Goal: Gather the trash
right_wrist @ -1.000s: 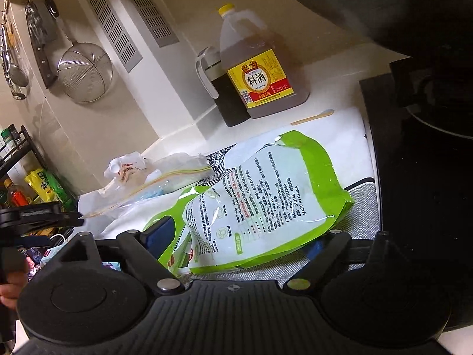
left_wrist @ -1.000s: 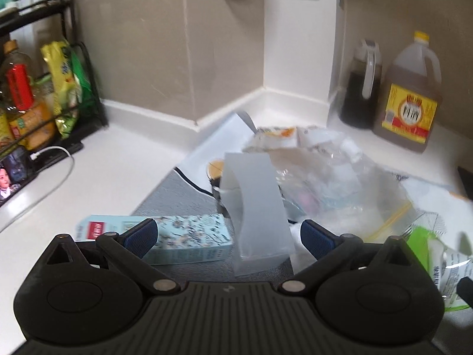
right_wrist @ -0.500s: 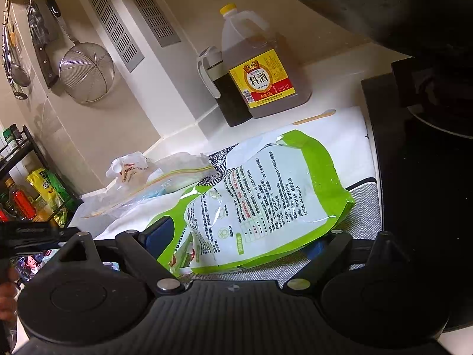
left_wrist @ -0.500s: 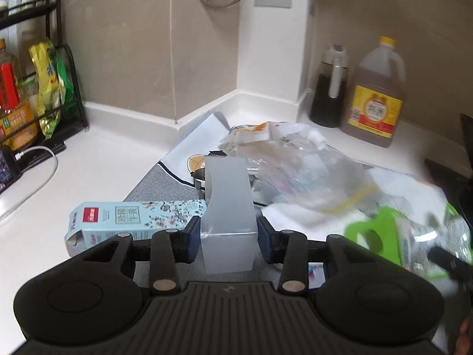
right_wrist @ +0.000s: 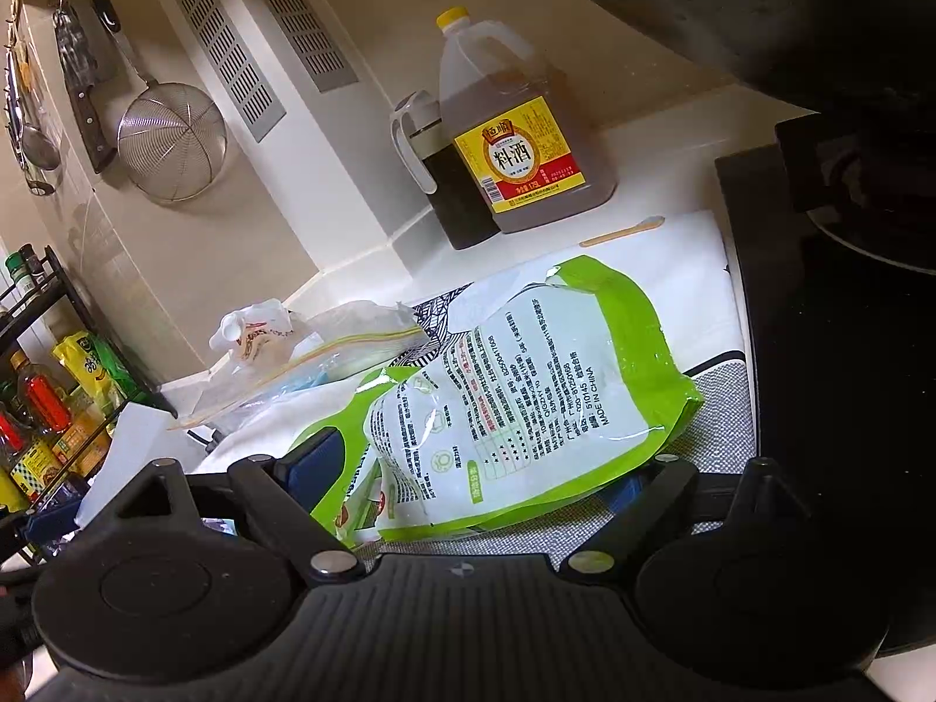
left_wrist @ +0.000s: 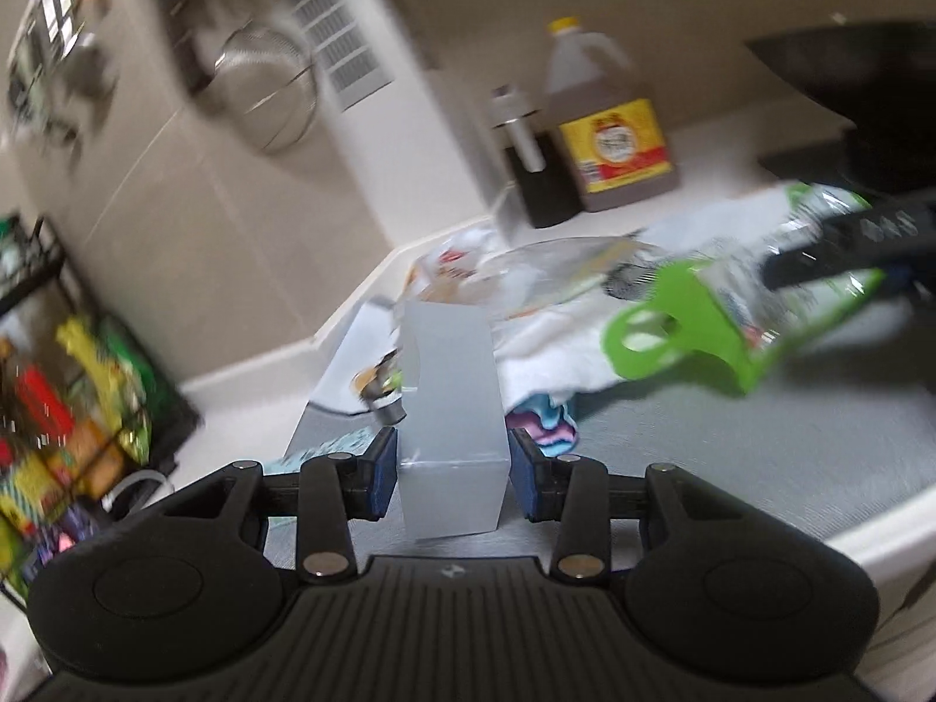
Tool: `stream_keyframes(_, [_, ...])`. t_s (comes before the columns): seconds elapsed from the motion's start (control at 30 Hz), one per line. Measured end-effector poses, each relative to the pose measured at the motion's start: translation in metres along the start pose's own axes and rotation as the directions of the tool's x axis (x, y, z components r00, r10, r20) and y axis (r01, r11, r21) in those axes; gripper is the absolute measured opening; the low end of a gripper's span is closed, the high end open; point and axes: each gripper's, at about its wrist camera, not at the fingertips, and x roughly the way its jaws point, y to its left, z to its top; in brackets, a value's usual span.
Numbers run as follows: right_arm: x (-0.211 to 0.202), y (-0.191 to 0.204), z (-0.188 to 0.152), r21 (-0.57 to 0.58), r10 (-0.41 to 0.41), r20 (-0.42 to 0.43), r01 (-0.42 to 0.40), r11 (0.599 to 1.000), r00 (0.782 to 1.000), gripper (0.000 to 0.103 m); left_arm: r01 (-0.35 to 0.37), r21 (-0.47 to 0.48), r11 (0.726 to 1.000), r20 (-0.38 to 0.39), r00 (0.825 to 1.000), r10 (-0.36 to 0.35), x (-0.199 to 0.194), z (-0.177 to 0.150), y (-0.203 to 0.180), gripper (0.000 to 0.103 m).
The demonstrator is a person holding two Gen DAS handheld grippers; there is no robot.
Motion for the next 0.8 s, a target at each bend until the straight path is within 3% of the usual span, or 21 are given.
stream_keyframes(0.07, [0.000,0.000,0.000,0.000,0.000,0.000,0.000,1.000,1.000,0.090,0.004,0.021,1.000,0.016,1.000,-0.004,-0.003,-0.001,-0.007,0.052])
stream_keyframes(0.17, [0.000,0.000,0.000,0.000,0.000,0.000,0.000,1.000,1.000,0.090,-0.051,0.014,0.999,0.064,0.997,0.050,-0.008,-0.004,-0.011,0.099])
stream_keyframes(0.2, [0.000,0.000,0.000,0.001,0.001,0.001,-0.001,1.000,1.000,0.090,-0.076,0.006,0.997,0.099,0.992,0.075,-0.011,-0.004,-0.011,0.103])
stream_keyframes(0.27, [0.000,0.000,0.000,0.001,0.002,0.002,-0.002,1.000,1.000,0.090,-0.078,0.000,0.997,0.119,0.990,0.078,-0.013,-0.001,-0.011,0.103])
stream_keyframes(0.6, [0.000,-0.001,0.000,0.004,0.006,0.004,-0.006,1.000,1.000,0.090,-0.009,-0.158,0.987,0.006,1.000,0.010,0.008,0.002,0.001,0.103])
stream_keyframes(0.8, [0.000,-0.001,0.000,0.004,0.006,0.004,-0.006,1.000,1.000,0.090,0.020,-0.348,0.937,-0.092,0.994,-0.055,0.030,-0.002,0.020,0.103])
